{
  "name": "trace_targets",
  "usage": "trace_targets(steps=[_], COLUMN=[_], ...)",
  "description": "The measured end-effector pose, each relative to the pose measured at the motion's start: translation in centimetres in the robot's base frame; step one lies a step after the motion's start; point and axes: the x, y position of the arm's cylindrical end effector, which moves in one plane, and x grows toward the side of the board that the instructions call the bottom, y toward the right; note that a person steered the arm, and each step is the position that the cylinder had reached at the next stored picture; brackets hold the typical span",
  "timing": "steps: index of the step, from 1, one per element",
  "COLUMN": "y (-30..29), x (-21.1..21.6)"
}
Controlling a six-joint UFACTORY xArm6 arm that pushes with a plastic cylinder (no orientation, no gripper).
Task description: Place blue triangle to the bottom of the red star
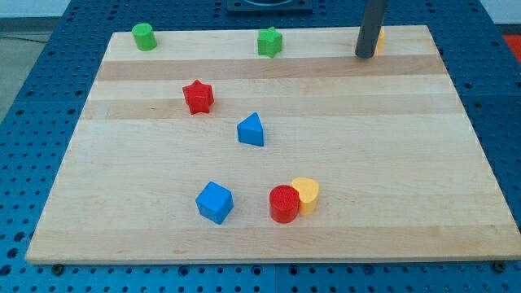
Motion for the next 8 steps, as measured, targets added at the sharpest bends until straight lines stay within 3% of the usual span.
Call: trace_targets(steps=[2,3,5,6,8], y=[1.2,1.1,-1.7,-7.1,-14.9], x=[-1.0,0.6,12.5,18.1,19.4])
